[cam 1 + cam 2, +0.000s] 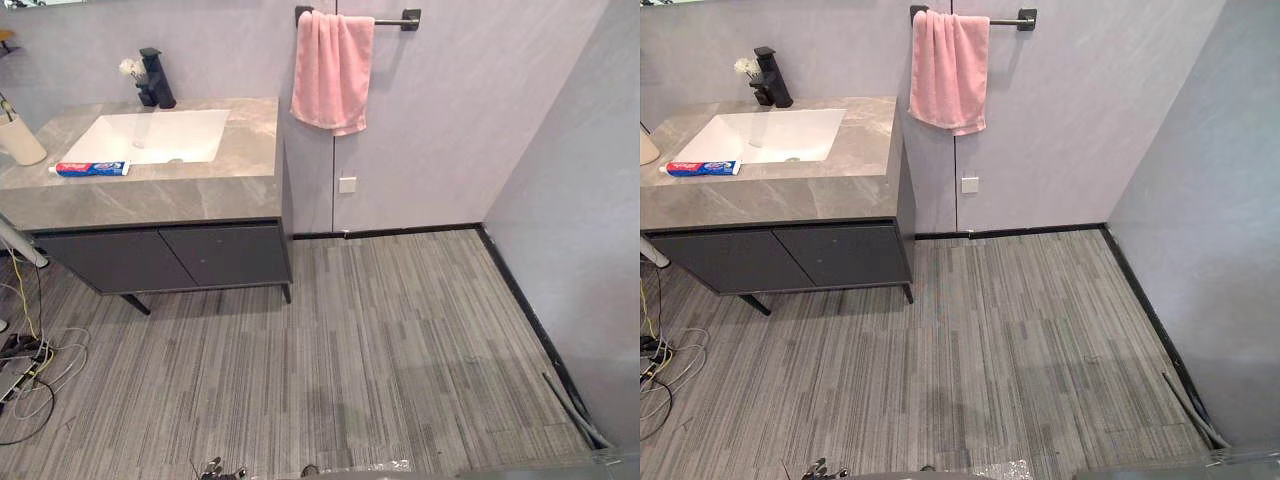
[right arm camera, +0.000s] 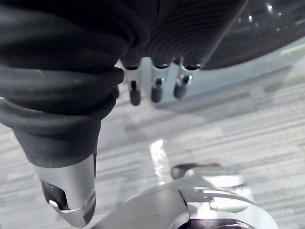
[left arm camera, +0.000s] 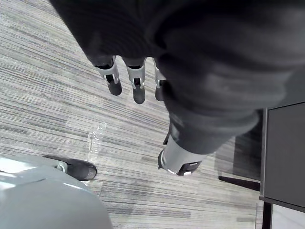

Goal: Organize washtable

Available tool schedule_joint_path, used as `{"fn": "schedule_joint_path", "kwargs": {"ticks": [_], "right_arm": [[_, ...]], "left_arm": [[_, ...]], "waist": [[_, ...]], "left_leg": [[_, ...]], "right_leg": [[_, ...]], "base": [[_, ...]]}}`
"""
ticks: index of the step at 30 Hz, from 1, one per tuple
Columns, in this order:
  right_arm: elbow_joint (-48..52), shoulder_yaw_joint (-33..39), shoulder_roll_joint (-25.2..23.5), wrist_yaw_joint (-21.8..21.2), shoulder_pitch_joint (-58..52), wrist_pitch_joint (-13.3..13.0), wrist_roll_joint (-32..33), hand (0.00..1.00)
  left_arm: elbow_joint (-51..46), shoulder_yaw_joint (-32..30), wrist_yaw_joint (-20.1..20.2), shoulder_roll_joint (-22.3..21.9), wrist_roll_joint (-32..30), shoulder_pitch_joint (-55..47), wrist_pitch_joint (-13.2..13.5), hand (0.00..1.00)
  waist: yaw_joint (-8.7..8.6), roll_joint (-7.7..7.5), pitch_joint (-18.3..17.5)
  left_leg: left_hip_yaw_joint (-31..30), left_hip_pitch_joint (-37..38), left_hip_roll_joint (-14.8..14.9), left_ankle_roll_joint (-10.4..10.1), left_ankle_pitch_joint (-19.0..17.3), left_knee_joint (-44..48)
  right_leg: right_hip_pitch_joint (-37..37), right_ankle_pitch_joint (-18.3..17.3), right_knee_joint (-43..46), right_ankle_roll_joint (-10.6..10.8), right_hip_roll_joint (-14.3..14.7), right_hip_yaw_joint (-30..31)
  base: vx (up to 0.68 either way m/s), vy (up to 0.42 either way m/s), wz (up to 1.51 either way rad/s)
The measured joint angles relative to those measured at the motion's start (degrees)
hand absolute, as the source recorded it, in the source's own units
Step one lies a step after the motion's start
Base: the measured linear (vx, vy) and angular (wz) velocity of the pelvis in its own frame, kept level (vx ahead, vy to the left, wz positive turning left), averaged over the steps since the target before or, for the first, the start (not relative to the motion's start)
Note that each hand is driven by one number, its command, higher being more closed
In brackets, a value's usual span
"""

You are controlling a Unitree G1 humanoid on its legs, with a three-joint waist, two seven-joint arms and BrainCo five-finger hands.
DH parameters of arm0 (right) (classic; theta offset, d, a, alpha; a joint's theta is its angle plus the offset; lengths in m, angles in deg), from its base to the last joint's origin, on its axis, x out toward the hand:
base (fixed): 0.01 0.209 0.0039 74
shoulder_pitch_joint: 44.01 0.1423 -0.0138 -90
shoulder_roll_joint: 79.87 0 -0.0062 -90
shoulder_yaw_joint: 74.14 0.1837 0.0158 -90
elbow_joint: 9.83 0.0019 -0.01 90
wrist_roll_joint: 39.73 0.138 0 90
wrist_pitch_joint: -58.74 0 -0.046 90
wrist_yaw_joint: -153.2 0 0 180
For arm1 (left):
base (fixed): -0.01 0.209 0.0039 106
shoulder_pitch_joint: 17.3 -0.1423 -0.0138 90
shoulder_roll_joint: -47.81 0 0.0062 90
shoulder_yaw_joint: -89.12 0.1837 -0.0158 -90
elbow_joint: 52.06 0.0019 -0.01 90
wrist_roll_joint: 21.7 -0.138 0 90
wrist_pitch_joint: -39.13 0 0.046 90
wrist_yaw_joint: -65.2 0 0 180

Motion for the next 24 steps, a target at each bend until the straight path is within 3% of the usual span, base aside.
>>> {"fn": "schedule_joint_path", "kwargs": {"ticks": [10,13,18,24], "right_arm": [[0.12,-0.24,-0.03,0.02,0.89,0.06,0.50,0.00],[0.17,-0.18,-0.22,0.07,1.25,0.13,0.87,0.00],[1.69,-0.11,-0.57,0.09,1.93,0.21,1.16,0.00],[5.27,-0.05,-0.87,0.05,1.92,0.26,2.41,0.00]], "left_arm": [[-0.23,-0.01,-0.10,-0.01,1.54,1.30,0.06,0.00],[-0.76,-0.05,-0.36,0.18,1.80,1.86,0.08,0.00],[-1.60,-0.97,-1.18,-0.04,1.81,3.21,0.16,0.00],[-2.98,-0.94,-1.16,-1.82,2.42,5.95,0.71,0.00]], "waist": [[0.42,-0.73,1.76],[1.54,-1.06,2.05],[1.93,-1.39,2.52],[3.05,-1.04,2.76]], "left_leg": [[1.63,-3.08,0.03,-0.05,-0.47,0.00],[2.72,-7.28,0.03,0.70,-3.37,4.77],[4.64,-11.87,0.05,1.95,-8.86,12.88],[6.78,-13.07,-0.26,2.15,-9.97,16.30]], "right_leg": [[-3.61,-0.10,-0.70,0.76,-0.04,1.19],[-5.83,0.19,-0.96,1.24,-0.36,2.36],[-6.81,0.16,-1.01,1.98,-1.11,3.25],[-7.29,0.68,0.43,3.46,-2.12,2.98]], "base": [[-0.03,0.002,-0.05],[0.05,0.027,-0.22],[0.15,0.056,-0.19],[0.17,0.078,-0.08]]}}
